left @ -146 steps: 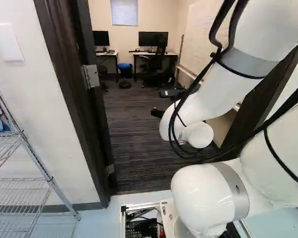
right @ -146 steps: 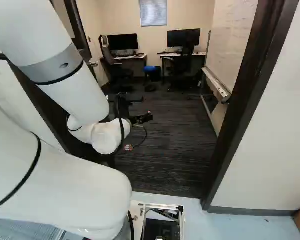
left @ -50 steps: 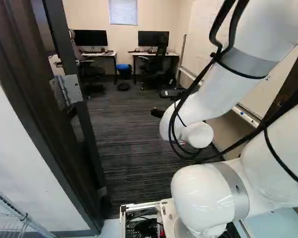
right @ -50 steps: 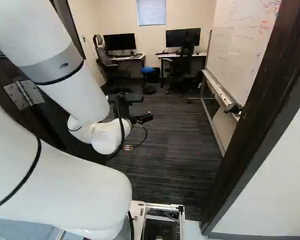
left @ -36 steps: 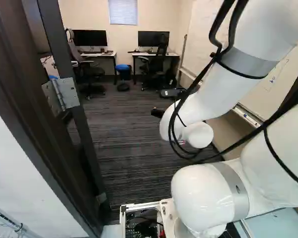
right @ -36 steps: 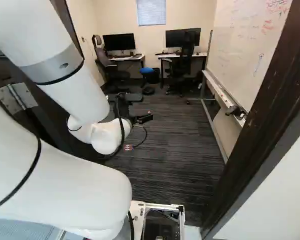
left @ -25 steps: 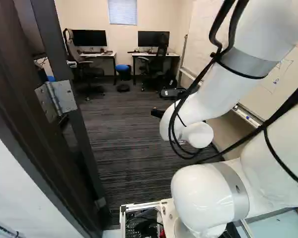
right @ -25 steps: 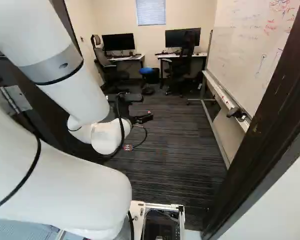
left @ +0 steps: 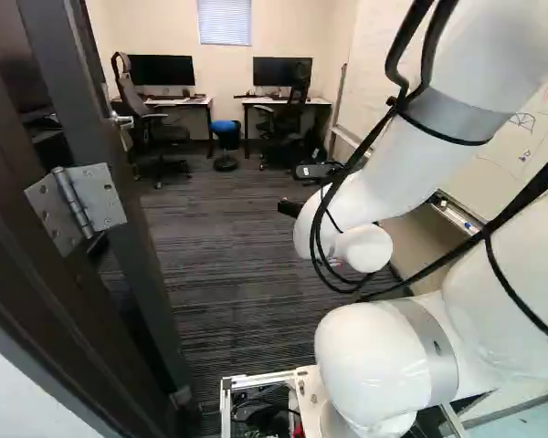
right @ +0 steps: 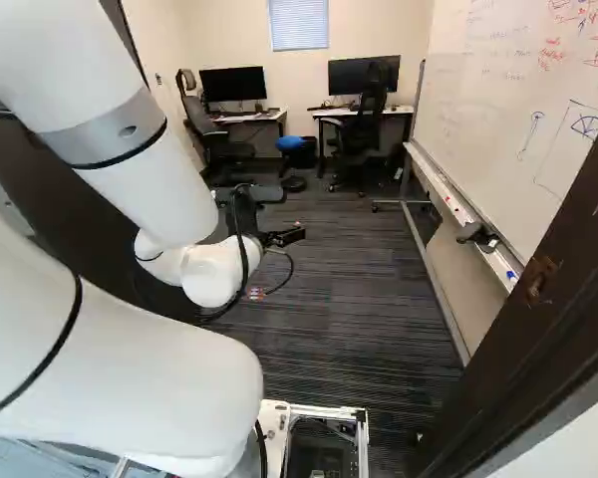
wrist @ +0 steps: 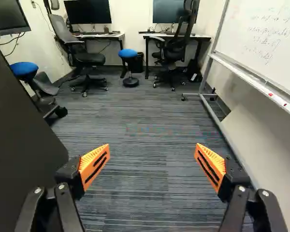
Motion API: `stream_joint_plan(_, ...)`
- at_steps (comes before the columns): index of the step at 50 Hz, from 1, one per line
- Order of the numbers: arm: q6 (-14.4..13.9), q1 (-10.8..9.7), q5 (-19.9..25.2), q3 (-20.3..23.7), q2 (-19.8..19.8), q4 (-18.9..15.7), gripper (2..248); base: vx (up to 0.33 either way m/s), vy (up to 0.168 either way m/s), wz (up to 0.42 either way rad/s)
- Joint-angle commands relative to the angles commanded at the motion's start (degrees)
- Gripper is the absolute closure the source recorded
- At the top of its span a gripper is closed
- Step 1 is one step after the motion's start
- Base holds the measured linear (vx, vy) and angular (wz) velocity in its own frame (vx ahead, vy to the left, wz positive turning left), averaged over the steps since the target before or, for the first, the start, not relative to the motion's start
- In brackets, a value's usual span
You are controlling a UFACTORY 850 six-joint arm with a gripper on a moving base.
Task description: Open the door and move inside
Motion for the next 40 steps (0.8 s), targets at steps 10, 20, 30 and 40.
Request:
stream_joint_plan(10, 0.00, 0.00, 0.00, 0.00, 0.00, 0.00, 3, 0.122, 0.002, -0.005)
stream_joint_plan(20, 0.00, 0.00, 0.00, 0.00, 0.00, 0.00, 3, 0.121, -0.001, -0.006)
stream_joint_plan(30, 0.00, 0.00, 0.00, 0.00, 0.00, 0.00, 3, 0.063, 0.001, -0.004)
stream_joint_plan(40, 0.00, 0.00, 0.00, 0.00, 0.00, 0.00, 3, 0.062, 0.000, 0.001)
